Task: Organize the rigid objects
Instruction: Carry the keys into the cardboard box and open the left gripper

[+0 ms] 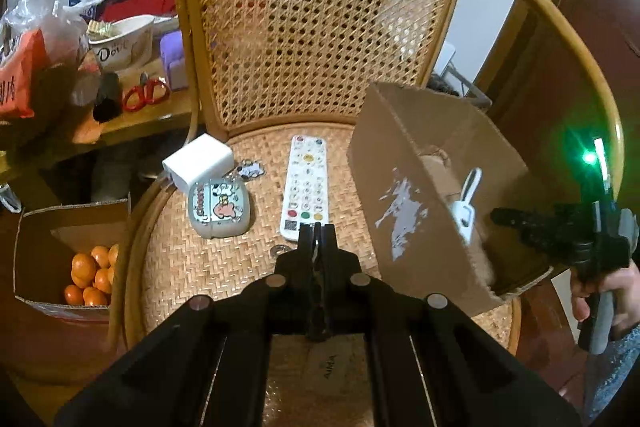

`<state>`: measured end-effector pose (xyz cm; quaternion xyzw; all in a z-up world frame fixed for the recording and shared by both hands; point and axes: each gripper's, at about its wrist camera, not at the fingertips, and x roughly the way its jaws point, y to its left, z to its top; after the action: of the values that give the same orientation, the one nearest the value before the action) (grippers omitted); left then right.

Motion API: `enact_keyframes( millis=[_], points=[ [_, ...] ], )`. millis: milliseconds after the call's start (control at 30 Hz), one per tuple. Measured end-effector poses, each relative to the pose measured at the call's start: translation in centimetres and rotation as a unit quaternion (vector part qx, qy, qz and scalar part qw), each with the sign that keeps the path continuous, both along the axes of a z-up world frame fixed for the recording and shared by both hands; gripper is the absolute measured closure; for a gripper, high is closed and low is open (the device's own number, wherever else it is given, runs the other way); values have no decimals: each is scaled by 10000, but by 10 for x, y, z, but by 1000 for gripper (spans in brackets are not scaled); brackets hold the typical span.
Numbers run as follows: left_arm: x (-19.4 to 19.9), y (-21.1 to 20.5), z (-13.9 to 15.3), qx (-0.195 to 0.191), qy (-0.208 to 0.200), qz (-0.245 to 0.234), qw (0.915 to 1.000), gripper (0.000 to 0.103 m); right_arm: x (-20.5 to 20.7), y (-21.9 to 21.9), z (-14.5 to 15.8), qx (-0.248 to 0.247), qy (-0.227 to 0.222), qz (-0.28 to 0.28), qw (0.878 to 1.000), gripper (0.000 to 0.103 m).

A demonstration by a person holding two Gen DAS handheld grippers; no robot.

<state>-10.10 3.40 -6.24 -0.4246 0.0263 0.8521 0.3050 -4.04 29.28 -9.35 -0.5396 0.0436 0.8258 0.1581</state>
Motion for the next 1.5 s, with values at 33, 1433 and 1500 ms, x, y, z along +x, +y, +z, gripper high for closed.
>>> enact_keyframes(
  millis=[33,1433,1500],
  points=[
    [2,0,3,38,25,1,10000,100,0,0,0,0,2,-1,10000,97],
    [65,83,112,752,1333,-698,9857,102,0,-1,-3,-21,8,-13,10000,97],
    [61,90,98,615,1190,-687,9886,102,0,-2,-3,-18,7,-9,10000,97]
  ],
)
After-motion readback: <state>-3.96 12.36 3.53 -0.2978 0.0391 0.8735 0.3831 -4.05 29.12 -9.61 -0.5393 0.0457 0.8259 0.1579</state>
